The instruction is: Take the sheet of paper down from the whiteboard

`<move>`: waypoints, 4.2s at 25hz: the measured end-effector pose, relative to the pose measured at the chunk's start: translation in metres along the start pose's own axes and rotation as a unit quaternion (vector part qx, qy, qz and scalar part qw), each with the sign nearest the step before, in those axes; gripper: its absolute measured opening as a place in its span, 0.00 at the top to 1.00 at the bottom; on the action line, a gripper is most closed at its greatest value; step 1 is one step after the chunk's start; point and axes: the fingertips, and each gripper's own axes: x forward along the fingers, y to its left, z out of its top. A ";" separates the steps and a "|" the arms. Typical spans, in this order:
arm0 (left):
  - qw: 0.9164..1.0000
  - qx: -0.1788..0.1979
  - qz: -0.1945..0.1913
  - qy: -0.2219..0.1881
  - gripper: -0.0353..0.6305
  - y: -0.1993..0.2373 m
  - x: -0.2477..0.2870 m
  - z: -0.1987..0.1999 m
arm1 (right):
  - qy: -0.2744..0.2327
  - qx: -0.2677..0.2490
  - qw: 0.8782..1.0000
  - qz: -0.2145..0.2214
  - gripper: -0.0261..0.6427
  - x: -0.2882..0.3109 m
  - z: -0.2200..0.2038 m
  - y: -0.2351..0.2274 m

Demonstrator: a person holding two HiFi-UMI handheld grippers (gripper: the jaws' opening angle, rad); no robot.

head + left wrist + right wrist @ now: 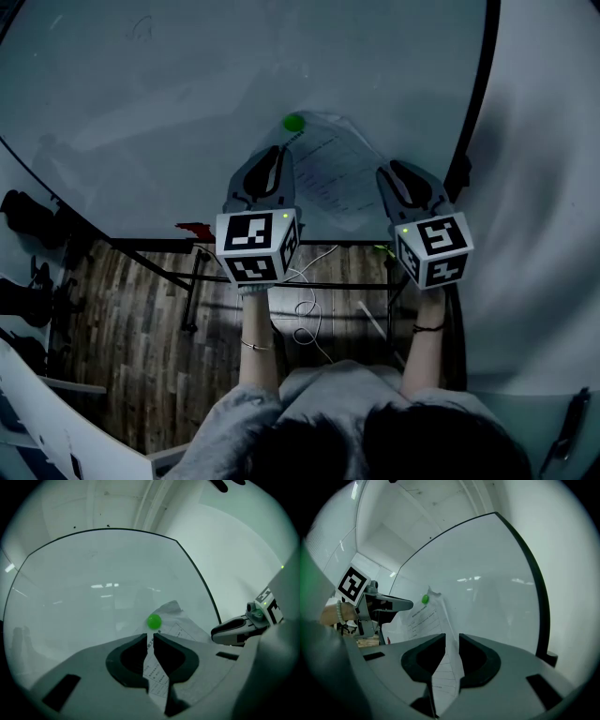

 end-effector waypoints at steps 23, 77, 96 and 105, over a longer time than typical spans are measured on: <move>0.996 0.083 0.019 -0.020 0.73 -0.012 0.033 0.028 | 0.021 -0.026 0.999 0.013 0.82 0.023 -0.004 0.003; 0.990 0.112 0.063 -0.050 0.75 -0.006 0.031 0.032 | 0.101 0.008 0.994 0.051 0.96 0.025 -0.044 0.009; 0.994 0.073 0.064 -0.051 0.75 -0.002 0.013 0.022 | 0.105 0.013 0.993 0.044 0.96 0.010 -0.045 0.011; 0.997 -0.005 0.075 -0.028 0.76 -0.008 -0.018 -0.019 | 0.117 0.034 0.992 0.029 0.96 0.003 -0.060 0.008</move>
